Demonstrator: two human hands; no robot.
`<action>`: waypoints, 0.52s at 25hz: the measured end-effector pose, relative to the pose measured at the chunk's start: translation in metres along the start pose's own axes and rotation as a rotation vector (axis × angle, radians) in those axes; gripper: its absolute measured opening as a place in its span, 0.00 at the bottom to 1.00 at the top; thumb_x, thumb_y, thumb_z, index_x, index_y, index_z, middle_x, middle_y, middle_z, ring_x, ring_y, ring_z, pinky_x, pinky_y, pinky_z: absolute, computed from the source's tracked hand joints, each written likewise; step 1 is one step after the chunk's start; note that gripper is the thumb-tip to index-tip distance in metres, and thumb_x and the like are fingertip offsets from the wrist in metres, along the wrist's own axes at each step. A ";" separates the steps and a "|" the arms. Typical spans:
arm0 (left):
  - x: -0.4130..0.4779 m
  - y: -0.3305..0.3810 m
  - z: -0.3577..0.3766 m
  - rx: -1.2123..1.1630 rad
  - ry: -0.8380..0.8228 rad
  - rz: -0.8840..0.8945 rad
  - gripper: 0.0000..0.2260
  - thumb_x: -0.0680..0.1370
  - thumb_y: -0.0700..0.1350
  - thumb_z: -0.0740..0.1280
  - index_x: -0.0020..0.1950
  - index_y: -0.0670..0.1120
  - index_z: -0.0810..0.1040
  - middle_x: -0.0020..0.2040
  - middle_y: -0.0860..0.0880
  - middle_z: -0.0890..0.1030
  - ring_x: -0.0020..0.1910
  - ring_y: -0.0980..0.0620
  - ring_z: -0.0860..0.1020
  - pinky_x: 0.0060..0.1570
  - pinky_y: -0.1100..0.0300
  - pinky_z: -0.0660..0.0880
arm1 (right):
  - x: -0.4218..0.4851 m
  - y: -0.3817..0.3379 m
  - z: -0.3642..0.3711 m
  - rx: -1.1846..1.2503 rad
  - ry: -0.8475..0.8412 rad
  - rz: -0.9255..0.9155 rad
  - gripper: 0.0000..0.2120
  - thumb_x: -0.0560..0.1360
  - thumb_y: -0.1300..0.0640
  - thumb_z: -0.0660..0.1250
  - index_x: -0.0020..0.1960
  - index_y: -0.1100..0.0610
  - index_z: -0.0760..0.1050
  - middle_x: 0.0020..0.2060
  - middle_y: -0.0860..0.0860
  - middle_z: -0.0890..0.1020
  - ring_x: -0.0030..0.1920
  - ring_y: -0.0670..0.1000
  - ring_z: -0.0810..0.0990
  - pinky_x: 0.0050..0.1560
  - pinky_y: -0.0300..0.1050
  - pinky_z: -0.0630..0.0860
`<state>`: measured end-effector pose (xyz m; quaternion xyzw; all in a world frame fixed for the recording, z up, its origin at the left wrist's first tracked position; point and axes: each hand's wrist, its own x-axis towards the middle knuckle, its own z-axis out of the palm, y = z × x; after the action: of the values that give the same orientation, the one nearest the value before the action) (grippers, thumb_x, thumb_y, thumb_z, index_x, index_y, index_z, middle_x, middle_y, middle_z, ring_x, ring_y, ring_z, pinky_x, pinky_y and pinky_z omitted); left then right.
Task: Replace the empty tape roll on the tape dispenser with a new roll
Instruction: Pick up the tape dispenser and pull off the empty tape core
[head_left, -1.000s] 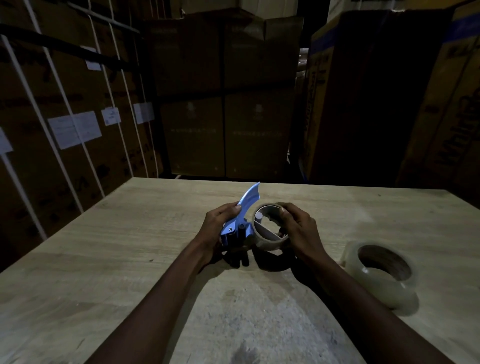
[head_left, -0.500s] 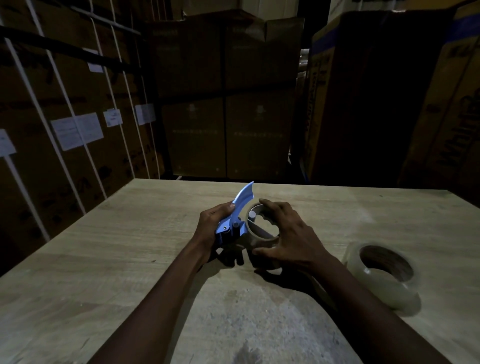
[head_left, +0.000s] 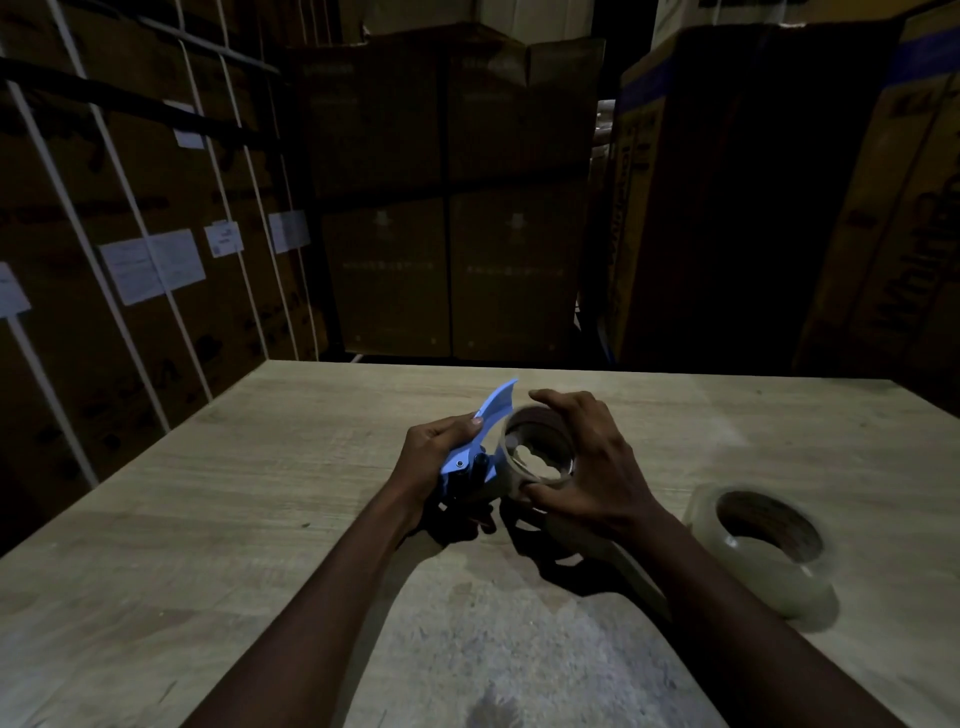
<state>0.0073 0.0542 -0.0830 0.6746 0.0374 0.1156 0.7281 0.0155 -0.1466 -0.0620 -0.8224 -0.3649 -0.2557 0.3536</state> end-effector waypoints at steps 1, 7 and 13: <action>-0.001 0.001 0.001 -0.009 -0.007 -0.002 0.13 0.76 0.43 0.66 0.55 0.36 0.82 0.46 0.39 0.83 0.41 0.44 0.81 0.42 0.56 0.78 | 0.000 0.001 0.000 0.002 0.011 -0.011 0.38 0.60 0.42 0.70 0.67 0.48 0.63 0.57 0.52 0.74 0.55 0.51 0.72 0.46 0.49 0.78; 0.004 -0.003 -0.001 -0.025 -0.001 -0.011 0.14 0.75 0.45 0.69 0.57 0.39 0.82 0.51 0.37 0.84 0.49 0.38 0.82 0.53 0.46 0.77 | 0.000 0.005 0.003 -0.029 0.085 -0.071 0.37 0.60 0.45 0.71 0.66 0.50 0.65 0.58 0.53 0.76 0.55 0.53 0.73 0.48 0.52 0.76; 0.005 -0.004 0.000 0.047 0.033 0.001 0.15 0.74 0.44 0.70 0.58 0.38 0.82 0.50 0.39 0.84 0.46 0.42 0.82 0.50 0.50 0.78 | 0.001 0.002 0.001 -0.075 0.166 -0.093 0.32 0.60 0.46 0.70 0.62 0.53 0.69 0.56 0.51 0.78 0.53 0.52 0.73 0.47 0.51 0.74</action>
<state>0.0130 0.0553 -0.0860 0.6894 0.0519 0.1262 0.7114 0.0179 -0.1466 -0.0627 -0.7933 -0.3623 -0.3524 0.3395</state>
